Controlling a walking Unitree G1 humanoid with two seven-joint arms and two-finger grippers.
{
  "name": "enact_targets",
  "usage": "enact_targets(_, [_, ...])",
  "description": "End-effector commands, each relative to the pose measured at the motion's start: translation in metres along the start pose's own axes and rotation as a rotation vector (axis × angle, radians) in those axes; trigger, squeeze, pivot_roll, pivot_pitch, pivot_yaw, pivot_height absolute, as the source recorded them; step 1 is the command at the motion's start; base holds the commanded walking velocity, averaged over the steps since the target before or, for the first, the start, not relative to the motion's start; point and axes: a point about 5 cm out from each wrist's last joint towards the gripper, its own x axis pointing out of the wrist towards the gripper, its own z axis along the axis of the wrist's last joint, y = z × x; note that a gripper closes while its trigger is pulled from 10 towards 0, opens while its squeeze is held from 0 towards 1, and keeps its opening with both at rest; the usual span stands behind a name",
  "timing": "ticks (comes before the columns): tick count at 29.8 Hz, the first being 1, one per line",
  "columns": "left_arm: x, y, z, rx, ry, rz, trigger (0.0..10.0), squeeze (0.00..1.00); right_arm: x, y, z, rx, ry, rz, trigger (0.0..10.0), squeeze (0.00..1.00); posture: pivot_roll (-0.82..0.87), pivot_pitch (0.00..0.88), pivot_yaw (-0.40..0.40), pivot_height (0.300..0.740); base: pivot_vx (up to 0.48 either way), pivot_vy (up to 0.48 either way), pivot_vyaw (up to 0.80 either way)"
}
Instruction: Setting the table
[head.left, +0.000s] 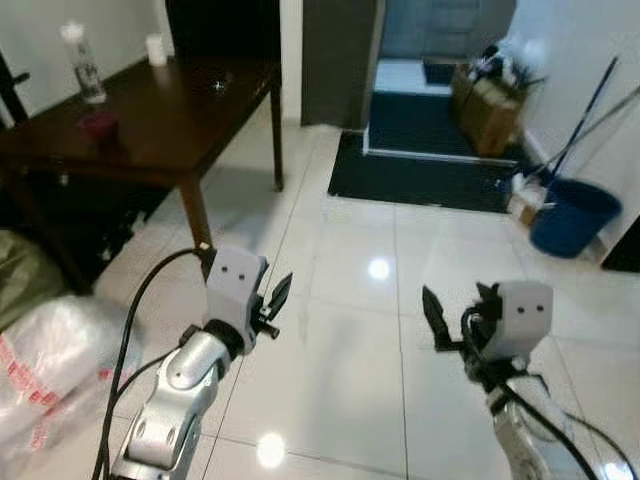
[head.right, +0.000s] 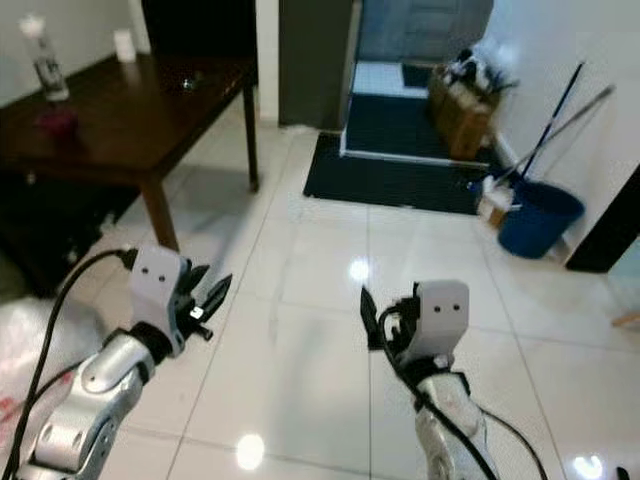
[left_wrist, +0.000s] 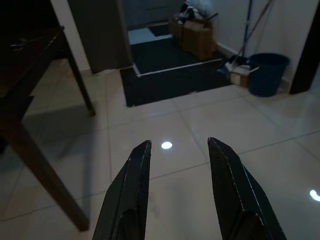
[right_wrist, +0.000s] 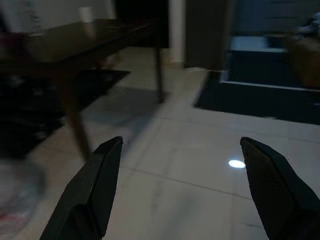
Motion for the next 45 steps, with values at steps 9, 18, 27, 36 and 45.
enact_targets(9, [0.001,-0.004,-0.003,0.002,-0.007,-0.013,10.0,0.00,-0.002,0.000,-0.004,-0.001,0.019,0.005,10.0,0.00,0.00,0.076,0.089,0.740,0.480,0.000,0.00])
enact_targets(18, [-0.028,-0.007,-0.034,-0.012,0.101,0.004,10.0,0.00,0.000,0.022,-0.020,0.040,0.063,0.078,10.0,0.00,0.02,0.078,0.060,0.740,0.468,0.000,0.00])
enact_targets(27, [-0.036,-0.020,-0.047,-0.035,0.138,-0.023,10.0,0.00,-0.006,0.061,-0.028,0.089,0.116,0.368,10.0,0.00,0.04,0.078,0.043,0.740,0.450,0.000,0.00])
enact_targets(36, [-0.024,-0.024,-0.040,-0.042,0.106,-0.034,10.0,0.00,-0.009,0.049,-0.025,0.063,0.107,0.337,10.0,0.00,0.01,0.086,0.051,0.740,0.447,0.000,0.00])
enact_targets(45, [-0.020,-0.025,-0.038,-0.039,0.096,-0.044,10.0,0.00,-0.005,0.037,-0.021,0.051,0.082,0.243,10.0,0.00,0.01,0.089,0.063,0.740,0.447,0.000,0.00])
